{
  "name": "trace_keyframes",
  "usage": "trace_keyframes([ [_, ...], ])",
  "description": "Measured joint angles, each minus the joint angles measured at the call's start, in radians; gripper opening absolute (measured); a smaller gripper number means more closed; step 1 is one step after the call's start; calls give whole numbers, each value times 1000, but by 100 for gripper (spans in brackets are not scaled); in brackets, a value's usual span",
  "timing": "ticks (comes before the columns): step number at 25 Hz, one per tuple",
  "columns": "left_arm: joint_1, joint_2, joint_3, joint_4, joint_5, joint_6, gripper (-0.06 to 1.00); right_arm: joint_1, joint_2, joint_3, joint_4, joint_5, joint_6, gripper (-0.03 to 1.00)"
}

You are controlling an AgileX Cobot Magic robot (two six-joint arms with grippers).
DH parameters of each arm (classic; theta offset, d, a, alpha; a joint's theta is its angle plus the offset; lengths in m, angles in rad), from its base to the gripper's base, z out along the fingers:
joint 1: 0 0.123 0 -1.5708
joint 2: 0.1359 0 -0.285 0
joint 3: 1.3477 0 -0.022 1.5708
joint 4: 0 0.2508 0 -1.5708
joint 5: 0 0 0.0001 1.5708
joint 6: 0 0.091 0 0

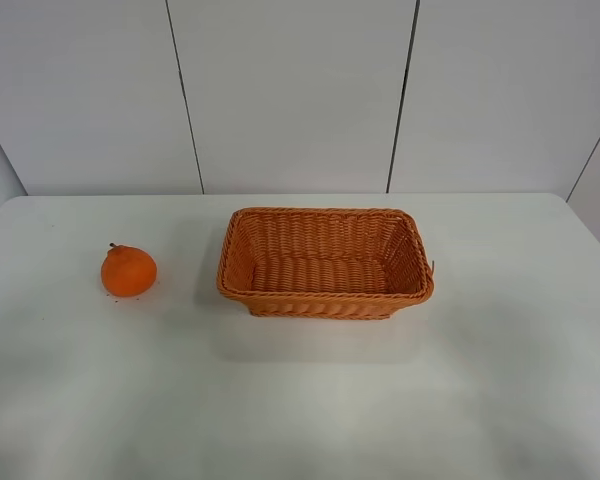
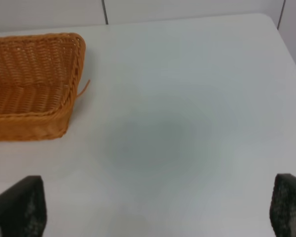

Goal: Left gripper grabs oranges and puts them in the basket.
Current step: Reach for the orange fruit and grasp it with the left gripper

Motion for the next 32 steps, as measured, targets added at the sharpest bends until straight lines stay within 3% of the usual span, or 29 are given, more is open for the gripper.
trace_keyframes([
  [22,0,13,-26,0,-6,37,93,0,0,0,0,0,0,69],
  [26,0,133,-76,0,-75,50,93,0,0,0,0,0,0,69],
  [32,0,442,-103,-4,-279,50,93,0,0,0,0,0,0,69],
])
